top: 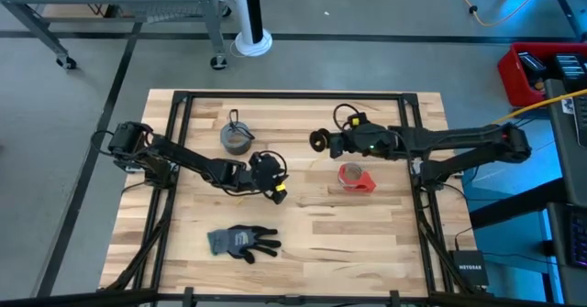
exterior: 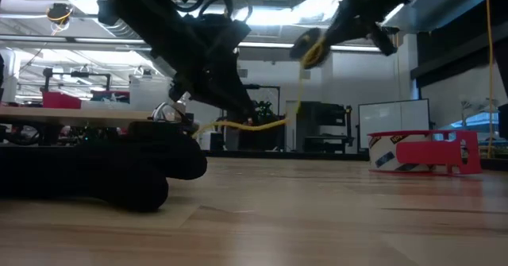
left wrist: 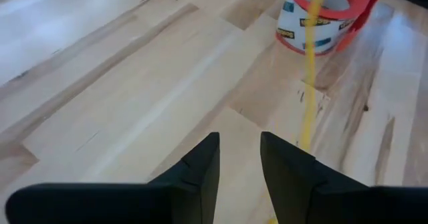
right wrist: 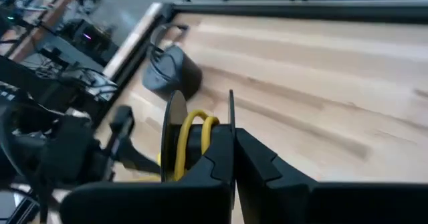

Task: Coil cords
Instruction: Coil the yellow wire onto the spool

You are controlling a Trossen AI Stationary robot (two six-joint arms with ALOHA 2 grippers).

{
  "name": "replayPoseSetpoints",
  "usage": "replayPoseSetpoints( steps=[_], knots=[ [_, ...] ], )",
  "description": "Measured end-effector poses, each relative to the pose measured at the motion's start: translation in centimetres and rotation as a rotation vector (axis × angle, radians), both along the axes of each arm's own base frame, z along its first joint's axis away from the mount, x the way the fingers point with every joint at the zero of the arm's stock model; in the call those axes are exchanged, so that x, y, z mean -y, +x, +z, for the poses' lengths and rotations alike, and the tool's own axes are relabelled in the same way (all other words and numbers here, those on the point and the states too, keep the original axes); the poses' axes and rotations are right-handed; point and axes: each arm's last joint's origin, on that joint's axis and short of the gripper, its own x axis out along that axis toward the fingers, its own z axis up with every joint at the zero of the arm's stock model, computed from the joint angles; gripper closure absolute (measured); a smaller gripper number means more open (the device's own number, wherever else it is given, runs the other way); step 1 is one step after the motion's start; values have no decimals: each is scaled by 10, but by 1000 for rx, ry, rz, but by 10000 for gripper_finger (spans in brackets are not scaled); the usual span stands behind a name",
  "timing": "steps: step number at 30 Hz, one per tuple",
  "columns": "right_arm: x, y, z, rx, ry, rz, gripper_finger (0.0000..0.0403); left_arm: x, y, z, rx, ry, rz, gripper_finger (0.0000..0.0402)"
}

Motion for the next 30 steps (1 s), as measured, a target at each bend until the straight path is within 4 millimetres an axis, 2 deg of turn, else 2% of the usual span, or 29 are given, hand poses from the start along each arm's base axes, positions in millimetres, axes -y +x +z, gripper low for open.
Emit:
replayPoseSetpoints(
  steps=[6, 9, 12, 16, 21, 30],
  knots=[
    [-1, -33, -6, 26, 70, -33, 398, -1, 0, 0, -1, 14, 16, 302],
    [-2, -48, -16, 67, 109, -60, 398, -1, 0, 0, 1, 24, 26, 302],
    [-3, -58, -34, 127, 154, -73, 398, -2, 0, 0, -2, 33, 22, 302],
    [-4, -60, -60, 305, 187, -18, 398, -1, 4, -1, 24, 47, 9, 302],
    [-4, -60, -81, 518, 187, 15, 398, 3, 25, -16, 151, 57, -34, 302],
    [-3, -55, -83, 567, 122, -3, 398, -5, 52, -55, 390, 51, -55, 302]
  ],
)
